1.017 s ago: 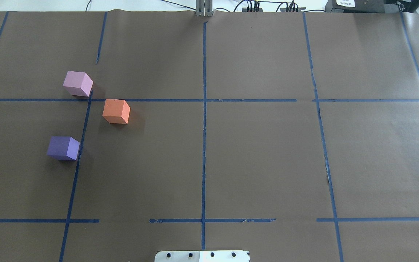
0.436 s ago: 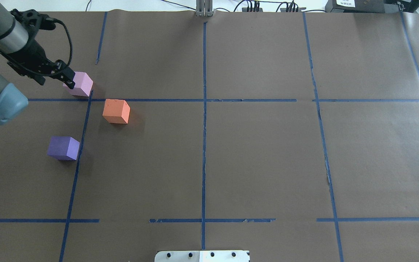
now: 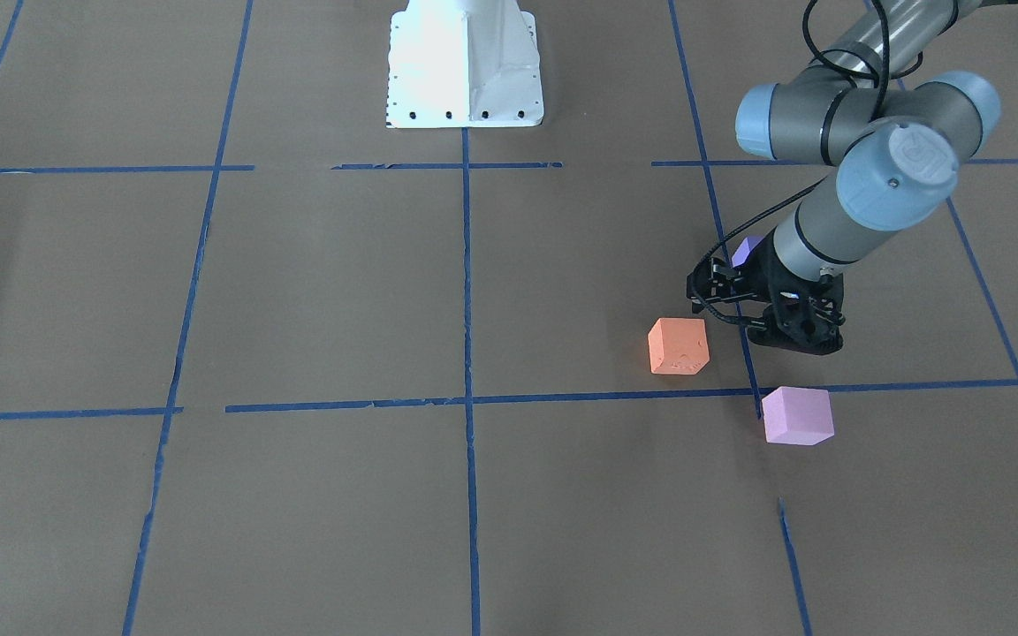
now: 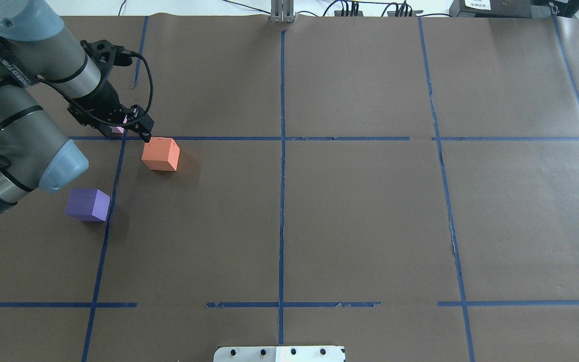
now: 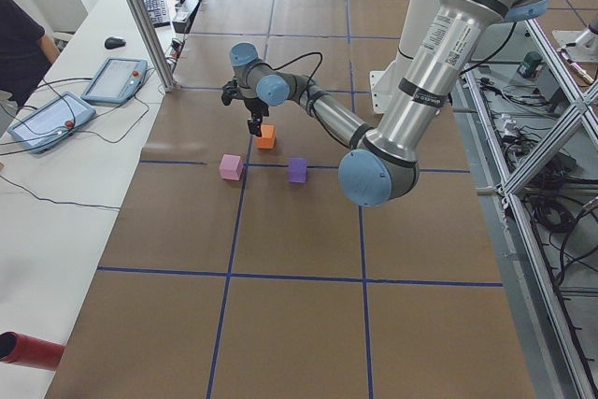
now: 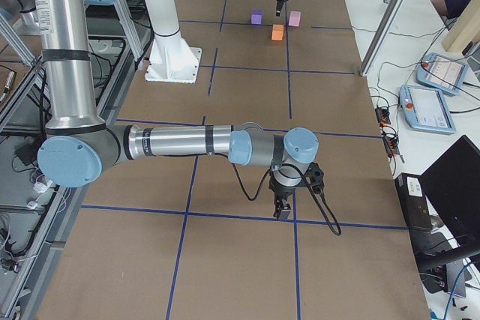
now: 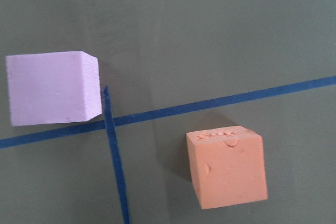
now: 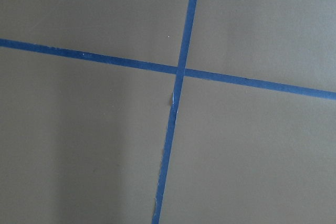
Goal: Arrange blocks in a line
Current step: 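Move the left gripper down over the orange cube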
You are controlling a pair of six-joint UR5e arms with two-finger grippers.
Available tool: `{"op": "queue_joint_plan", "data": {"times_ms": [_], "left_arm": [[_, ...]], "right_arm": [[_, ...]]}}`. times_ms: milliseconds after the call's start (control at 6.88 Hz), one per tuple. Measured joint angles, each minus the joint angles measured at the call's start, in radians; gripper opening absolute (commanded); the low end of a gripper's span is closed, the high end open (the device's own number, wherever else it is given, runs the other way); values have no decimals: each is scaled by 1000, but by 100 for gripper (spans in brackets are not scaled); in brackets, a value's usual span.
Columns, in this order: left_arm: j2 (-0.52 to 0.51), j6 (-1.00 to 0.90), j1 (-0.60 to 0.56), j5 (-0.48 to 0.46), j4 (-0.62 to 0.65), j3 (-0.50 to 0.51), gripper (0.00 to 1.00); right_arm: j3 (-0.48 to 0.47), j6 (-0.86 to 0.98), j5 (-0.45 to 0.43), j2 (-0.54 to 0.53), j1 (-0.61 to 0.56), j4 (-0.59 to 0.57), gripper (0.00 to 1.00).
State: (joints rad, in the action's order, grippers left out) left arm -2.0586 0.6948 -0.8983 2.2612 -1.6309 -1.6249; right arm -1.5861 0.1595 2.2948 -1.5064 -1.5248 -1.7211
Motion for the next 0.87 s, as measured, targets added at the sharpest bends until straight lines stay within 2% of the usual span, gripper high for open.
{"op": "queue_joint_plan", "data": {"times_ms": [436, 872], "left_arm": [[-11, 209, 35, -11, -134, 54, 100], [-12, 318, 61, -79, -160, 75, 100]], "right_arm": [[0, 0, 0, 0, 0, 0, 100], [0, 0, 0, 0, 0, 0, 100]]}}
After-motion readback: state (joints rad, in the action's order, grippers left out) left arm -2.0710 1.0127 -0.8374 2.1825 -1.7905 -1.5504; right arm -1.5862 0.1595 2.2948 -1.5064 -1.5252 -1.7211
